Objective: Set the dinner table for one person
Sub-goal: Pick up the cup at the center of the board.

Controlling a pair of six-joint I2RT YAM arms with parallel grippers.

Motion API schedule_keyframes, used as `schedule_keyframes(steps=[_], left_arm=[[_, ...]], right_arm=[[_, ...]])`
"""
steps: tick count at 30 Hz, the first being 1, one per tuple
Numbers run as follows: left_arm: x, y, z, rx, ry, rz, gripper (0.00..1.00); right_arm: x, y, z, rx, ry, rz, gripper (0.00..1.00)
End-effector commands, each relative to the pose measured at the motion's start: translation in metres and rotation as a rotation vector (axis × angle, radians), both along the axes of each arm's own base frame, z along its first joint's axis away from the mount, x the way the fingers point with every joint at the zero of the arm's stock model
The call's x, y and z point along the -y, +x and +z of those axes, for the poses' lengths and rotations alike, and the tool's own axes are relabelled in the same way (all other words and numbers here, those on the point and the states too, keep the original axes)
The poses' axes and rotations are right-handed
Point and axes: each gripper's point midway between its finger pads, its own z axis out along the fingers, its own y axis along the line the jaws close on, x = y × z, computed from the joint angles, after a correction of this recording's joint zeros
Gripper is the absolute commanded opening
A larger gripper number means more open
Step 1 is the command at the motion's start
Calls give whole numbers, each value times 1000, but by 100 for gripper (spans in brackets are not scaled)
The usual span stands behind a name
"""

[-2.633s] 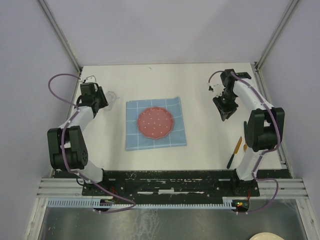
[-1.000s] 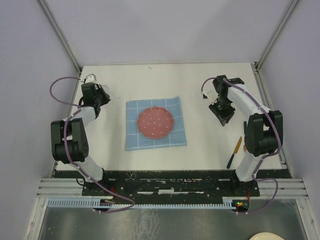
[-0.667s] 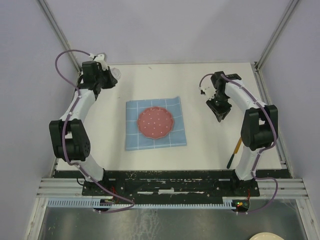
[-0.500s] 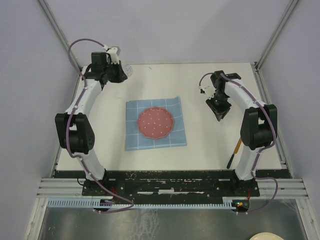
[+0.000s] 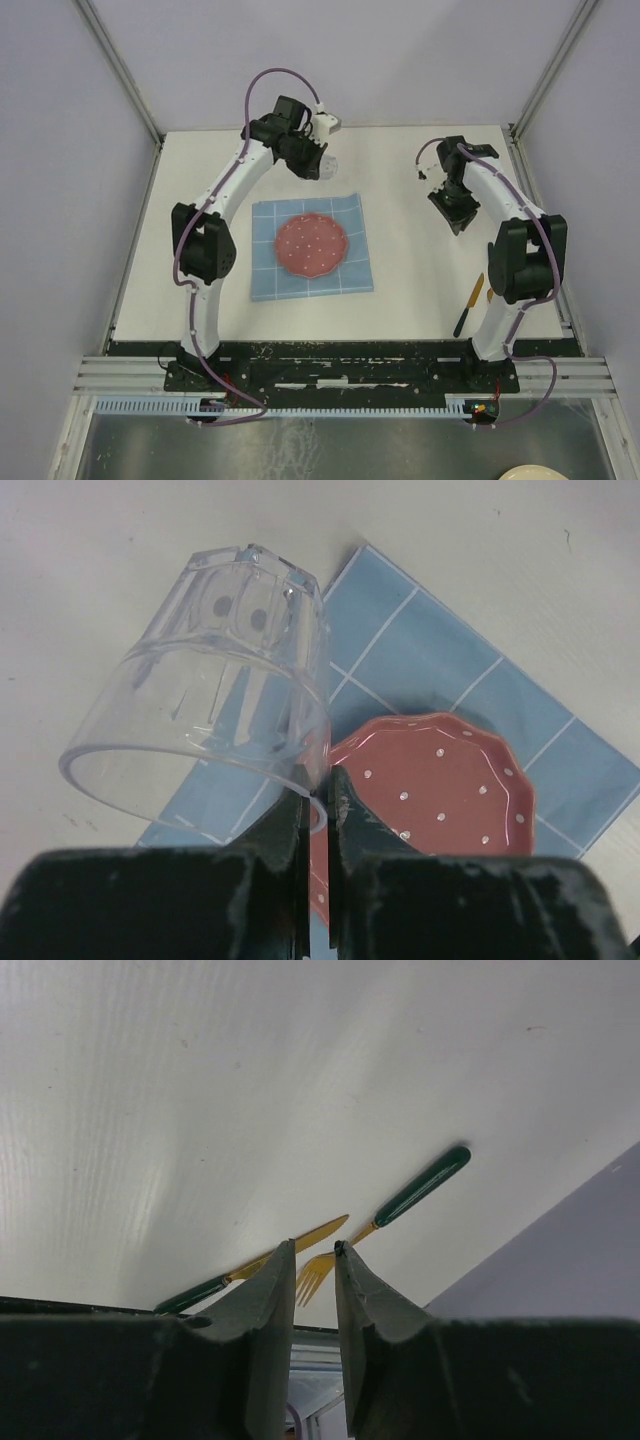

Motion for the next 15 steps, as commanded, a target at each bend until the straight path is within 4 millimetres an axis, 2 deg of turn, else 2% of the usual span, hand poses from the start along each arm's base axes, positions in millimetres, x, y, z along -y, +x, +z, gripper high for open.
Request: schedule_keyframes(steps=[1, 7, 15], left_arm=[[5, -3, 14, 102, 130, -134, 3], [7, -14, -3, 91, 224, -213, 3], [21, -17, -8, 181, 364, -319, 3]], right_arm=[[15, 4, 18, 81, -22, -47, 30], [26, 5, 21, 94, -26, -86, 30], [29, 3, 18, 81, -17, -99, 30]])
